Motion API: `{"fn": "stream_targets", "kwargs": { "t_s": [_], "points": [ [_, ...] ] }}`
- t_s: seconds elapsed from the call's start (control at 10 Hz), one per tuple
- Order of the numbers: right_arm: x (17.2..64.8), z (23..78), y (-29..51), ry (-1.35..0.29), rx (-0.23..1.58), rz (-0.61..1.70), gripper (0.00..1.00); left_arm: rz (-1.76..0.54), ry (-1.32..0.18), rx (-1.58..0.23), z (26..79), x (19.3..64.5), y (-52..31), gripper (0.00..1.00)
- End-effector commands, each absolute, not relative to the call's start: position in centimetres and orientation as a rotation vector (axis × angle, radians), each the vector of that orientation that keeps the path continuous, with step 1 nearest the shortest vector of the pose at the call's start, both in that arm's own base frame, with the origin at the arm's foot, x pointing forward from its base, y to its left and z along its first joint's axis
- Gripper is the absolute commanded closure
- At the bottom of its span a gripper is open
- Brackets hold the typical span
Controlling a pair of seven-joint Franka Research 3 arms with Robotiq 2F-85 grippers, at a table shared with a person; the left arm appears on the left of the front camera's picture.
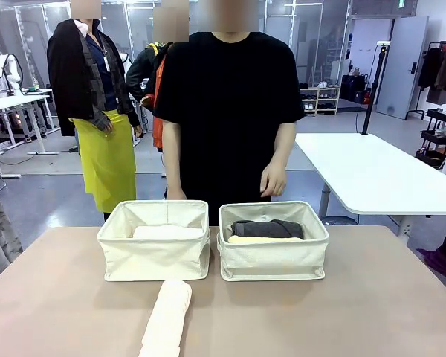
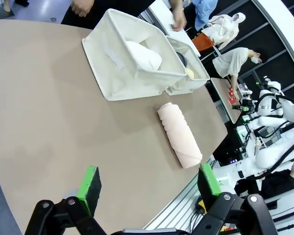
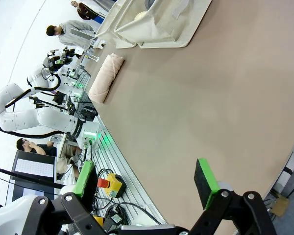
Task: Divide the towels into two baskets.
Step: Pick up one hotel-folded towel from the bottom of the table and place it in the Fabric basket indicated by the person.
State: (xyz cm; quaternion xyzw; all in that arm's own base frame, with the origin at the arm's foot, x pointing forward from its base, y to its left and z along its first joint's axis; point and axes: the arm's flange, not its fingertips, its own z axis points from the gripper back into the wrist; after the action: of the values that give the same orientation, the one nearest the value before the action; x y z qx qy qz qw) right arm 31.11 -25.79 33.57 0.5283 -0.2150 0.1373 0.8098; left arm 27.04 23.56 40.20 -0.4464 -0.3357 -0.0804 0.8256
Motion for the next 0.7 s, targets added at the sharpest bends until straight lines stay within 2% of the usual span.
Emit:
{"fn": "stream_targets", "kwargs": {
  "t_s": [0.0, 0.6],
  "points": [
    [30.80, 33.84, -25.67, -0.448, 1.121, 0.293, 0.00, -0.186, -0.746, -0.967, 40.14, 27.02, 23.74, 0.00],
    [30.80, 33.84, -25.67, -0.448, 1.121, 0.293, 0.00, -0.186, -0.746, -0.967, 40.14, 27.02, 23.74, 0.00]
  ]
}}
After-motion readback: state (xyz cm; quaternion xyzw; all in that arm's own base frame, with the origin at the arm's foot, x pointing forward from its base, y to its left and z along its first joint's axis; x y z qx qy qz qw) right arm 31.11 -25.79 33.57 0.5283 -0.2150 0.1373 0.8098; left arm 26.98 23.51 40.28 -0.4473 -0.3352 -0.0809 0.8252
